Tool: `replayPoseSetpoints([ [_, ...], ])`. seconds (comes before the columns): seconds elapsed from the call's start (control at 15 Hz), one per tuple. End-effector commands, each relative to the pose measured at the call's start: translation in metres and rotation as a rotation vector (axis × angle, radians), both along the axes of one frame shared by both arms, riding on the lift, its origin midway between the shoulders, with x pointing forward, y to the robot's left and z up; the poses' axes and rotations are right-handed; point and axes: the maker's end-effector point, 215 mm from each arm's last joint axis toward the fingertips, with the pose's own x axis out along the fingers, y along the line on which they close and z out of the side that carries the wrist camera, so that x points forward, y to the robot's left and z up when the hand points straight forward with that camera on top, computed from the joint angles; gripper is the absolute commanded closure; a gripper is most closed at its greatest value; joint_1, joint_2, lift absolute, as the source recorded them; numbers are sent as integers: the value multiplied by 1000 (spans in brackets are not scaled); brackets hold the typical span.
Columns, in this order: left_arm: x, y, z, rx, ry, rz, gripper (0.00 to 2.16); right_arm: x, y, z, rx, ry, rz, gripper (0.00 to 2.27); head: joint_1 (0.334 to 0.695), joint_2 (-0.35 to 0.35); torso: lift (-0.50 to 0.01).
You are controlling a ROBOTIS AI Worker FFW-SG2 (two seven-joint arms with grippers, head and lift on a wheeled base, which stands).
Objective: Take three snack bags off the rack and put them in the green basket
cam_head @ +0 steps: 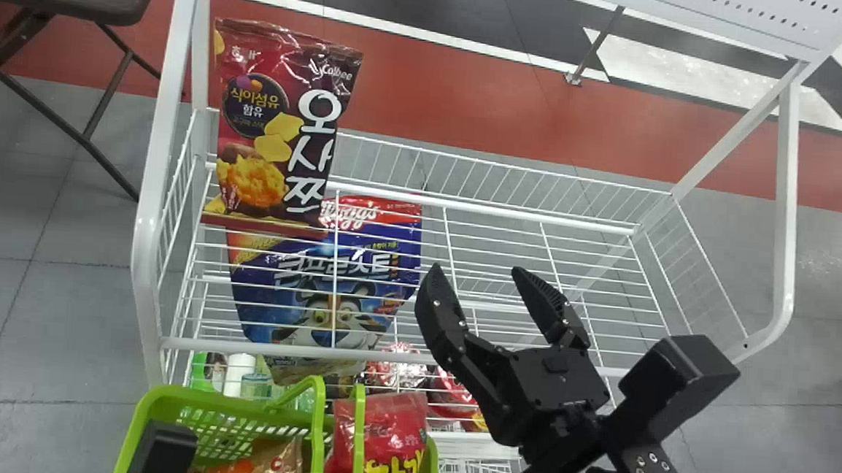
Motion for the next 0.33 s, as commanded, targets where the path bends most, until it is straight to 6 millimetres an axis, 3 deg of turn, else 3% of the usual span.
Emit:
replayPoseSetpoints([
  [0.0, 0, 0, 1, -3, -2, 0, 1244, -1, 0, 2, 0, -3, -1, 80, 695, -350, -26],
  [0.27, -1, 0, 1, -3, -3, -2, 1244, -1, -2, 4, -2, -8, -3, 80, 695, -350, -26],
])
